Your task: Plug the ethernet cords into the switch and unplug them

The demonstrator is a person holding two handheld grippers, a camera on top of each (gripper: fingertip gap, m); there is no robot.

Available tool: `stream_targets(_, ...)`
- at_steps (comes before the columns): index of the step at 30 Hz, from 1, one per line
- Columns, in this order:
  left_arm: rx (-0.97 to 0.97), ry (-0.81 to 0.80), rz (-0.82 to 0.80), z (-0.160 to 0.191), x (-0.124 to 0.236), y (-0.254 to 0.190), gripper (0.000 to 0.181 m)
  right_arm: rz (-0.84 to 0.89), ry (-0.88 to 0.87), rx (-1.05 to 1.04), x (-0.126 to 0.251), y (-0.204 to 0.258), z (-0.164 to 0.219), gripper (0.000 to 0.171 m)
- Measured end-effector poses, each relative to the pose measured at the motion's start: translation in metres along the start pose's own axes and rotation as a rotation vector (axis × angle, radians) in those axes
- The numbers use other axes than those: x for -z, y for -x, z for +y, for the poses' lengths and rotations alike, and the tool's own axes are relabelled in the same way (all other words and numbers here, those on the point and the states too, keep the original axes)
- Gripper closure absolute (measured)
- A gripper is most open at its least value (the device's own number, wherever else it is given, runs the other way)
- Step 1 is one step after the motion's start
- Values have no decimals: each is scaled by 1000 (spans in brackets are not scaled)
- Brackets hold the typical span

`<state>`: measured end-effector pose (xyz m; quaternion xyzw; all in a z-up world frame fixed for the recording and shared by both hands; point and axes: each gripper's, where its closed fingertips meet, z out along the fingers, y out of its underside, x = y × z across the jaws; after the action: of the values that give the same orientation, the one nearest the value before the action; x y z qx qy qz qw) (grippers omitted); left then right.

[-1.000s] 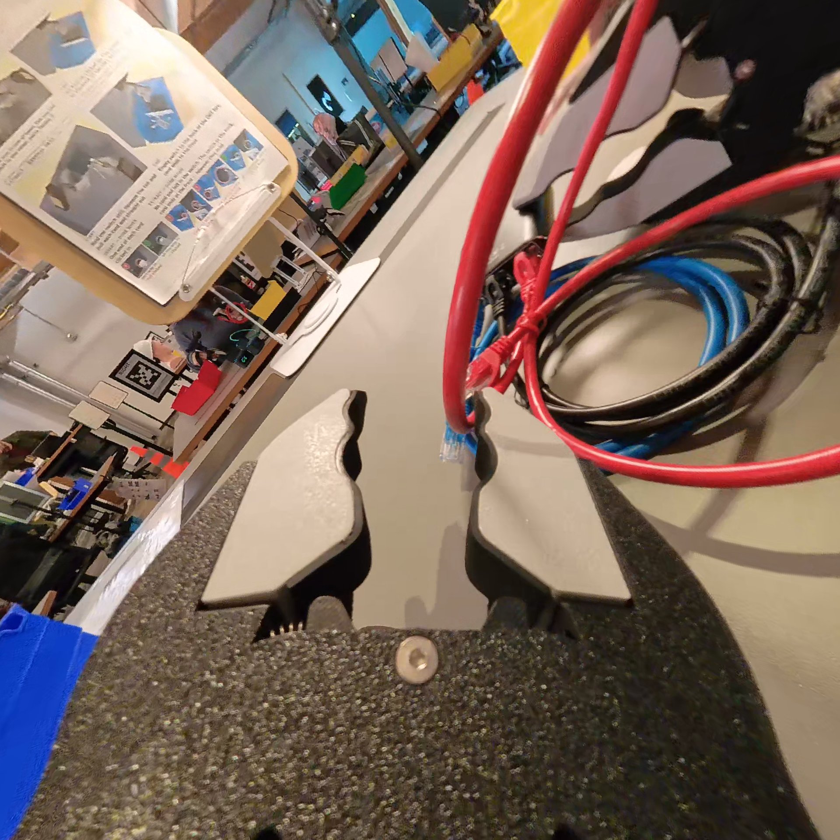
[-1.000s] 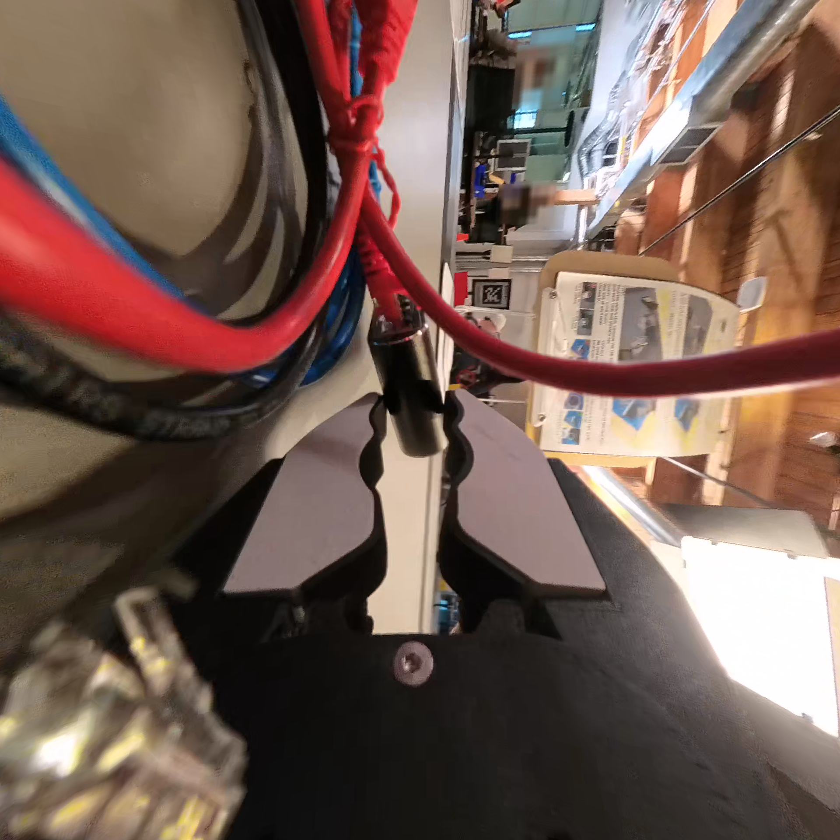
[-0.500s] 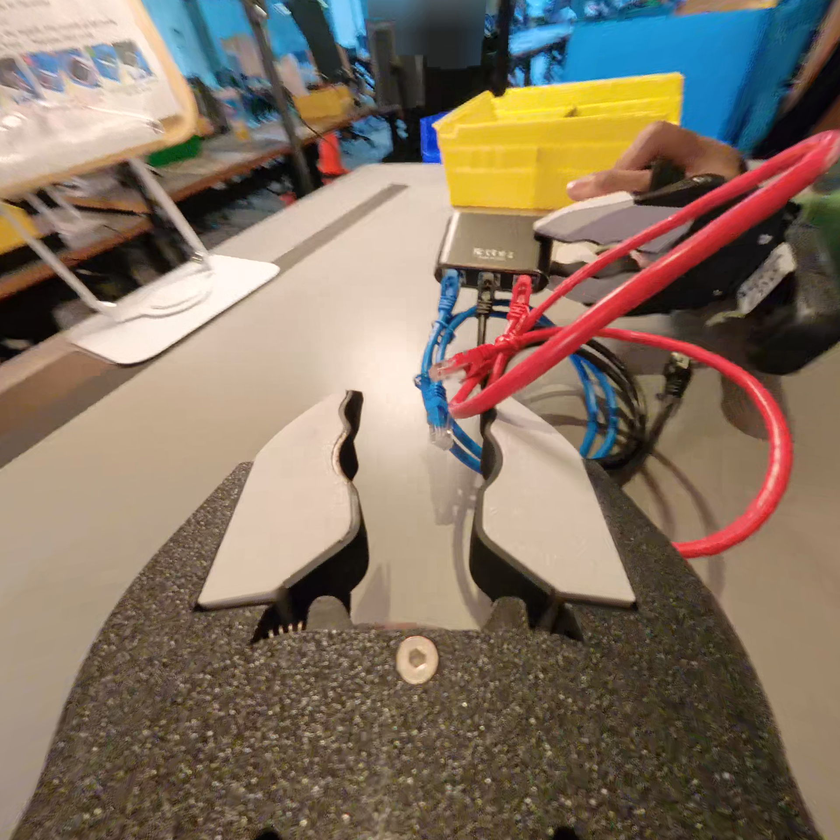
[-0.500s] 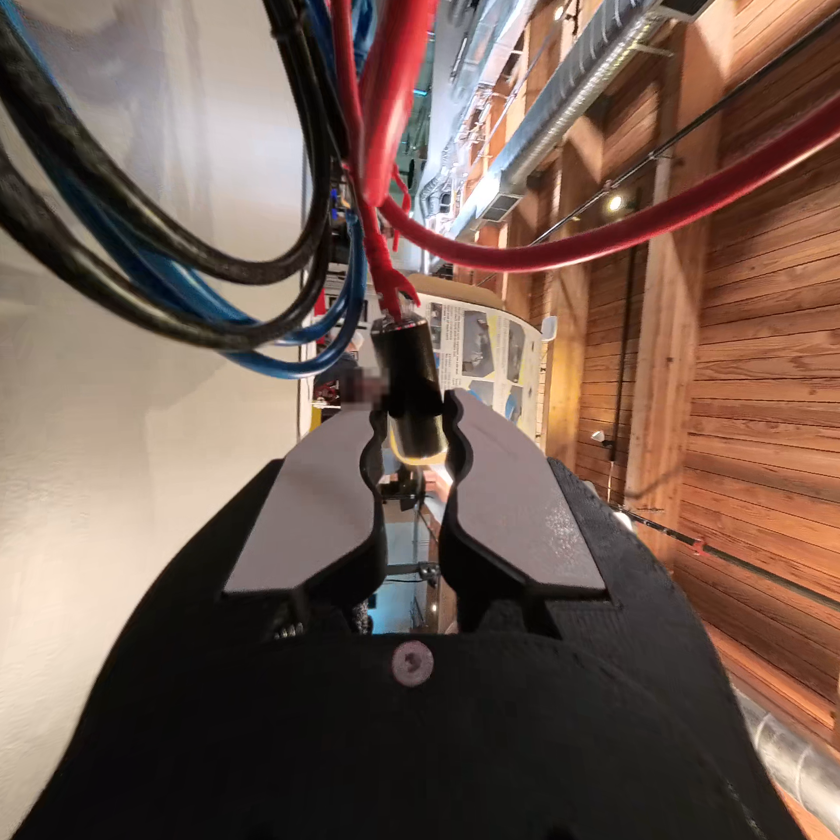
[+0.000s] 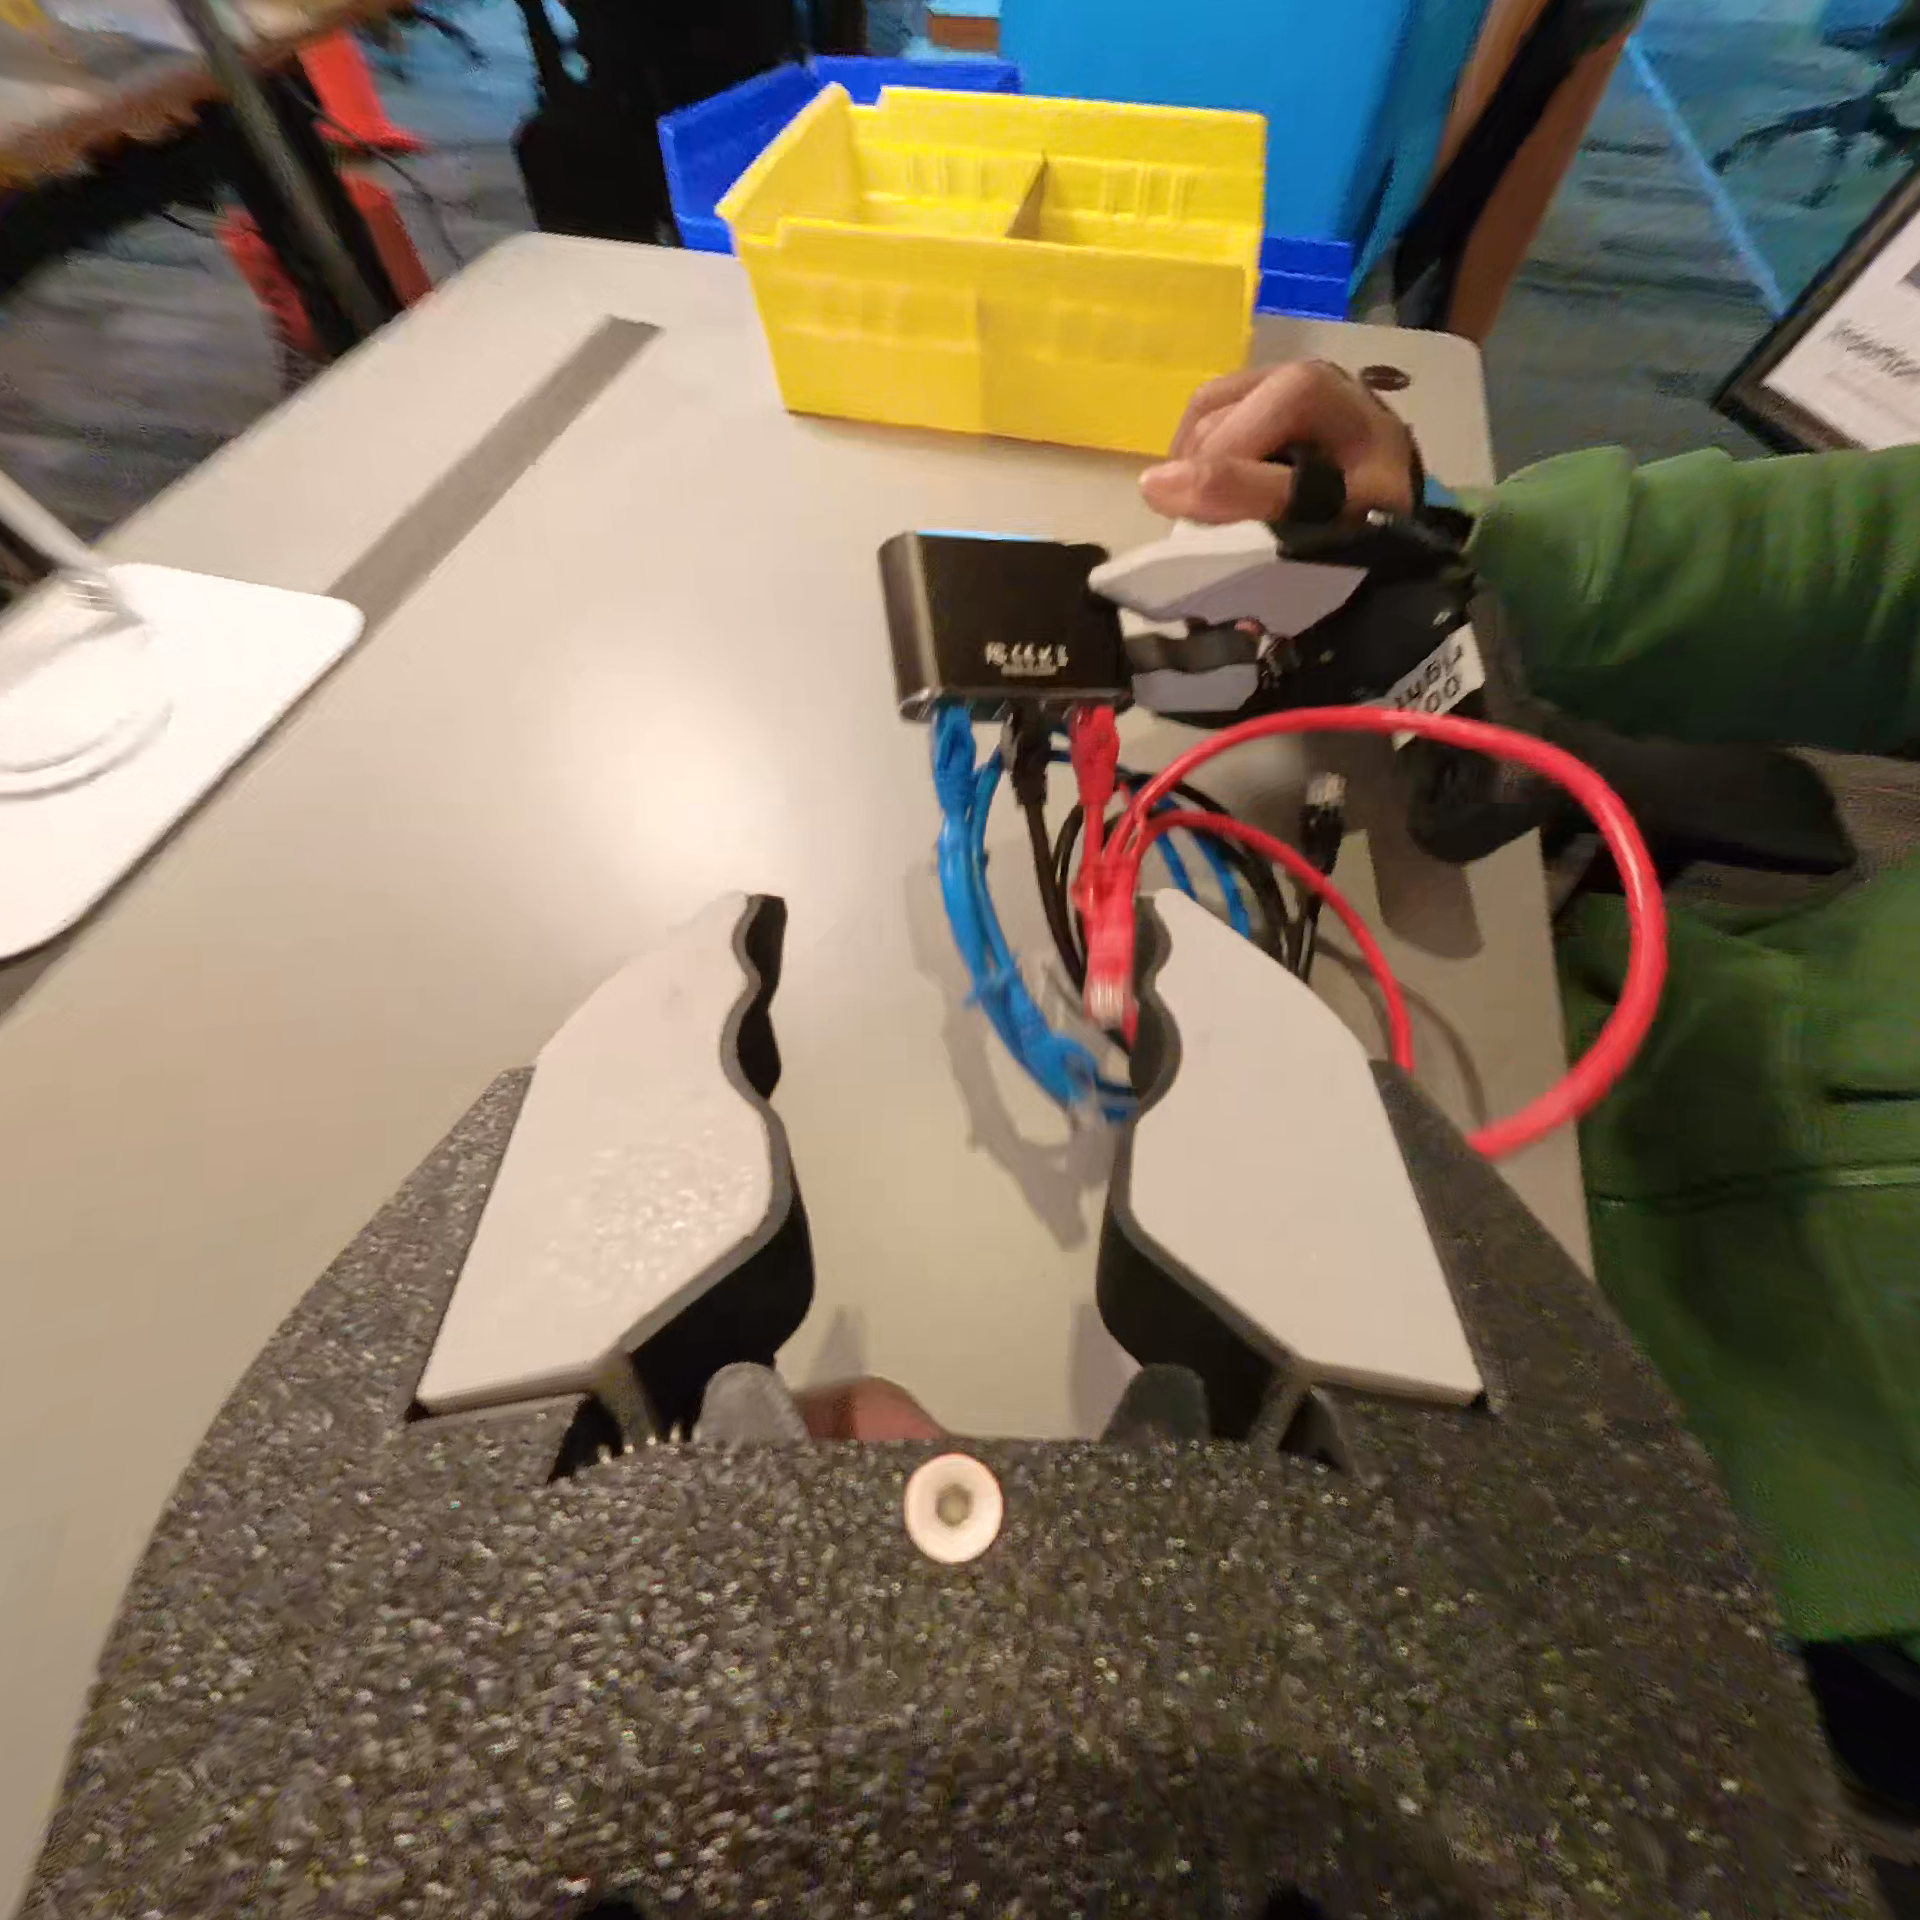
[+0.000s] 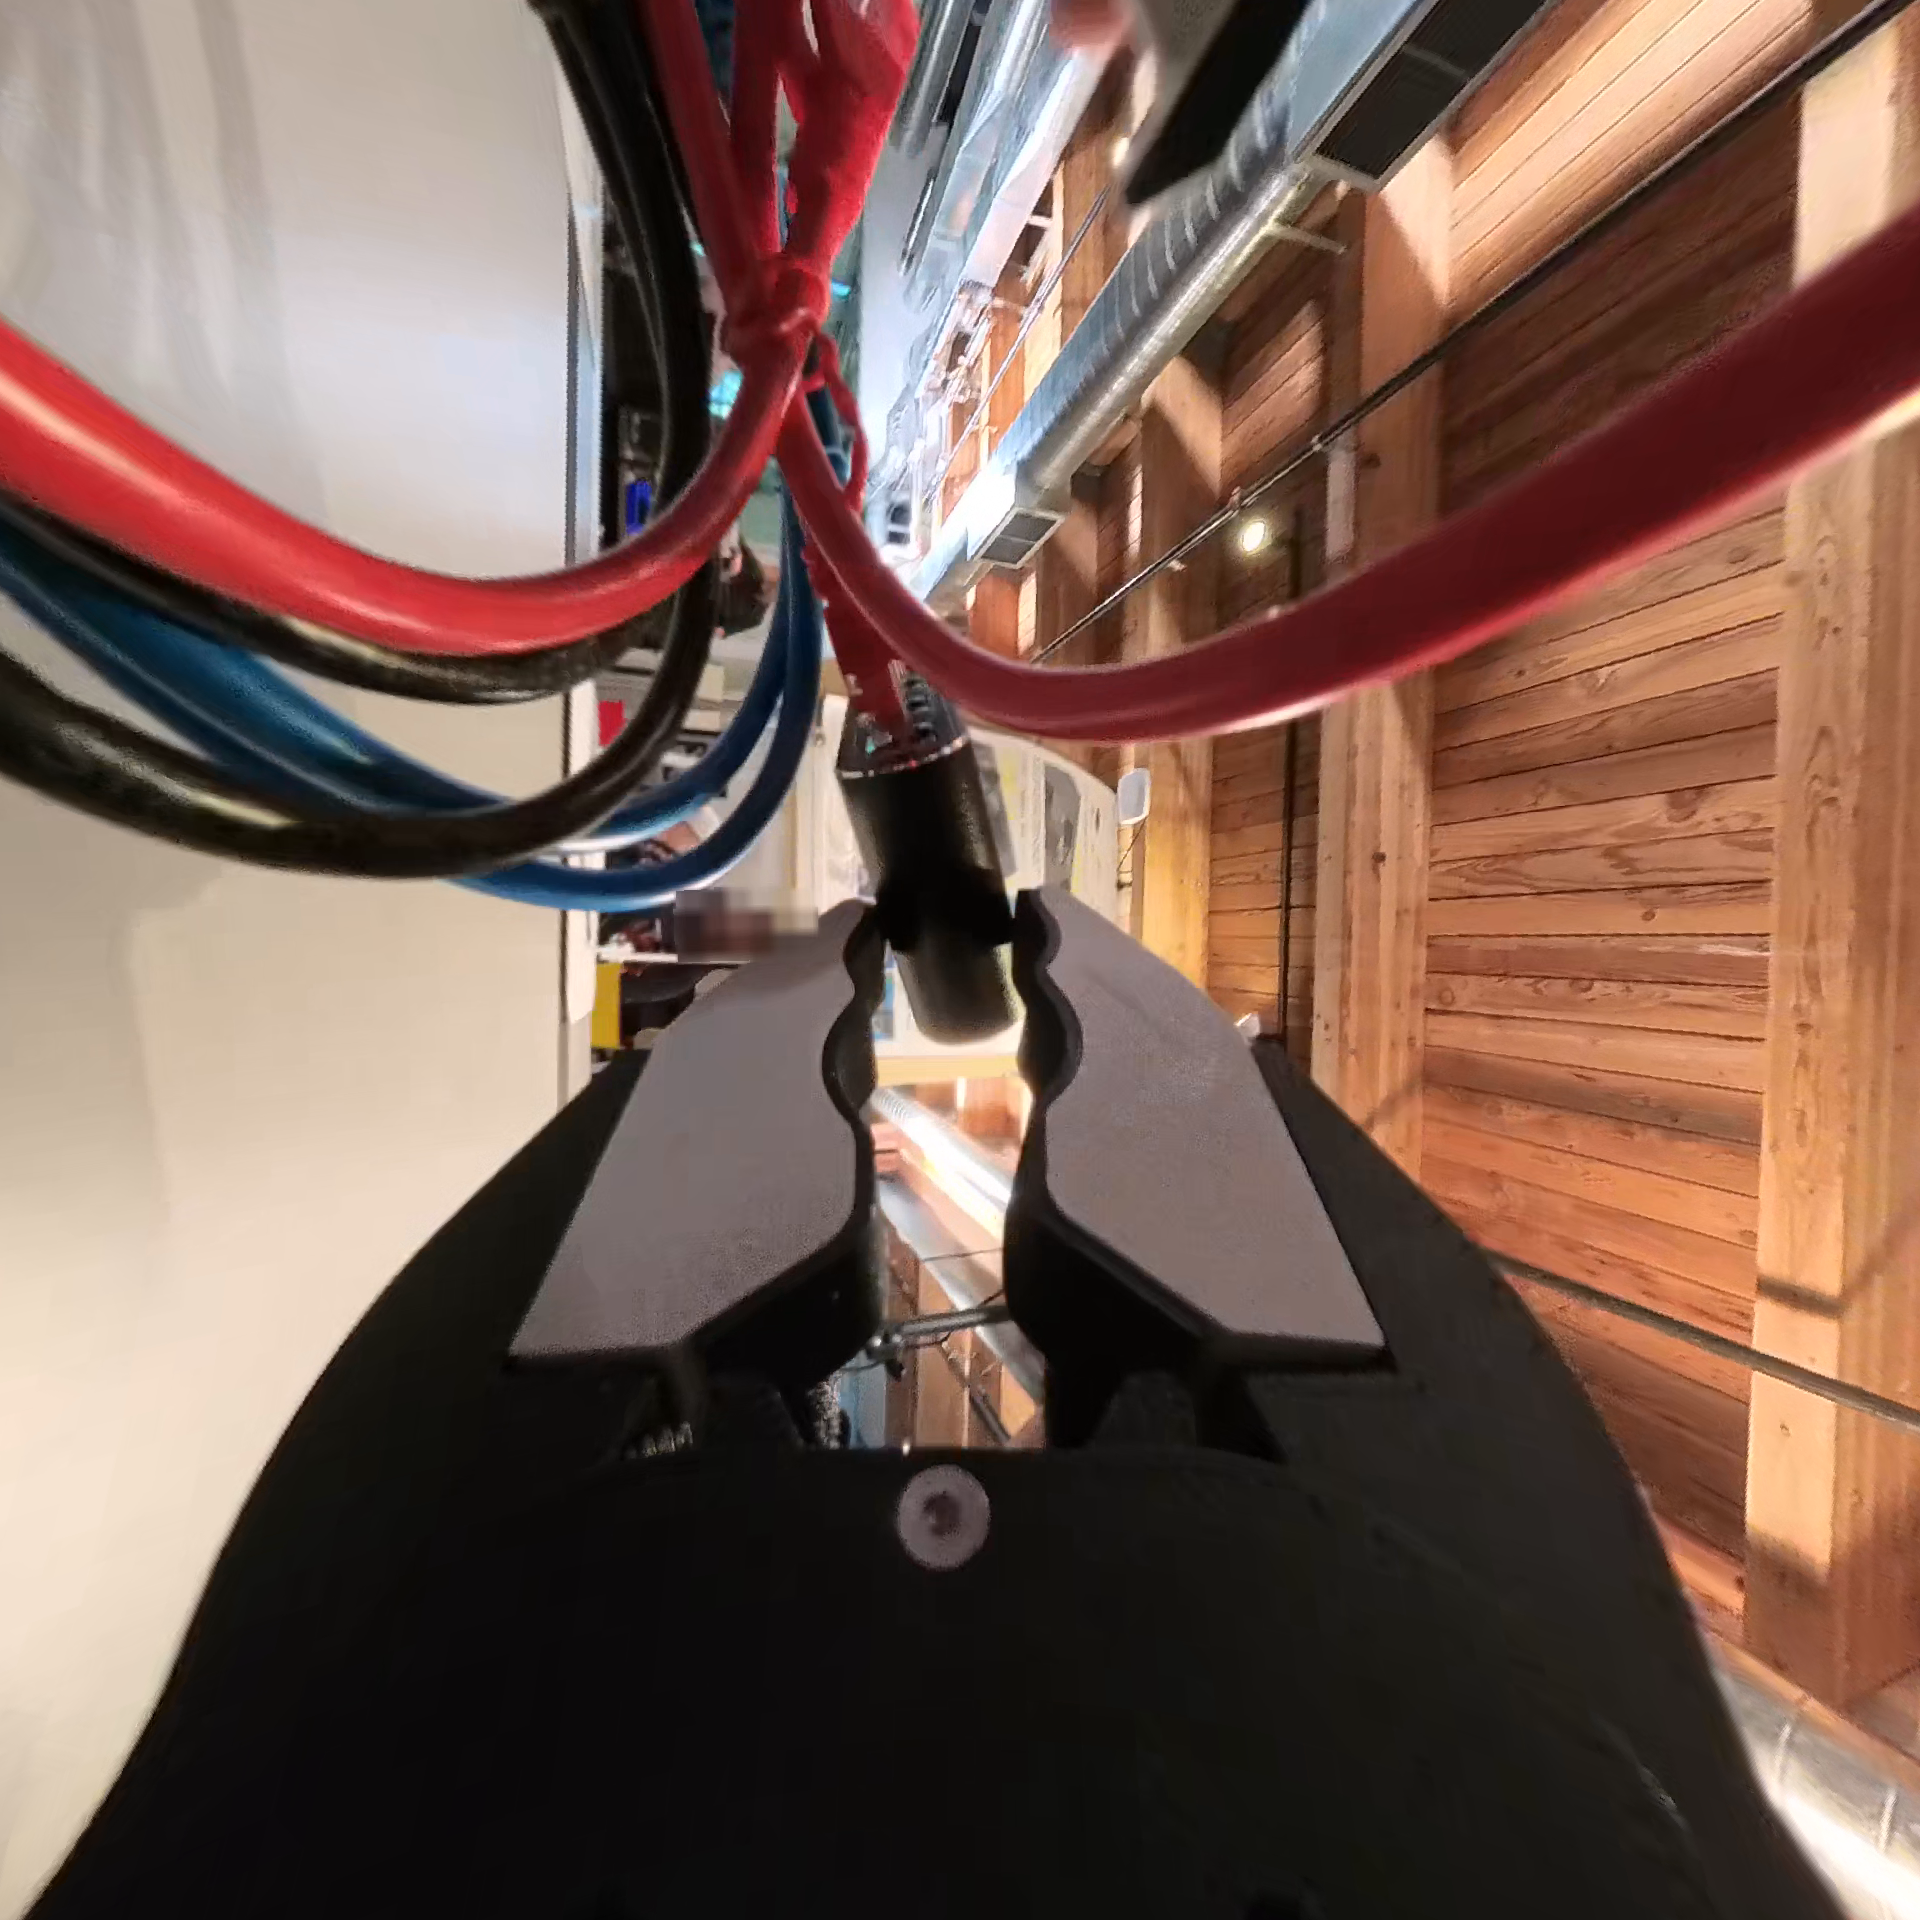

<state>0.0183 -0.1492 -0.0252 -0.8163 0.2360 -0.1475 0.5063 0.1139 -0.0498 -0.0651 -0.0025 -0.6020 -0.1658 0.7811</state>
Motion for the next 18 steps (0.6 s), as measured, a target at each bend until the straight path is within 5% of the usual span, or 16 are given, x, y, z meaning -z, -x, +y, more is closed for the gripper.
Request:
stream_targets(5, 115, 102, 194, -10, -67, -14, 103, 33, -78, 22, 6, -5, -22, 147)
stream_targets(12, 264, 168, 436, 8, -113, -34, 106, 70, -140, 43, 11, -11, -37, 147)
stream_targets(18, 319, -41, 609, -1, -112, -51, 144, 76, -148, 16, 12, -12, -37, 147)
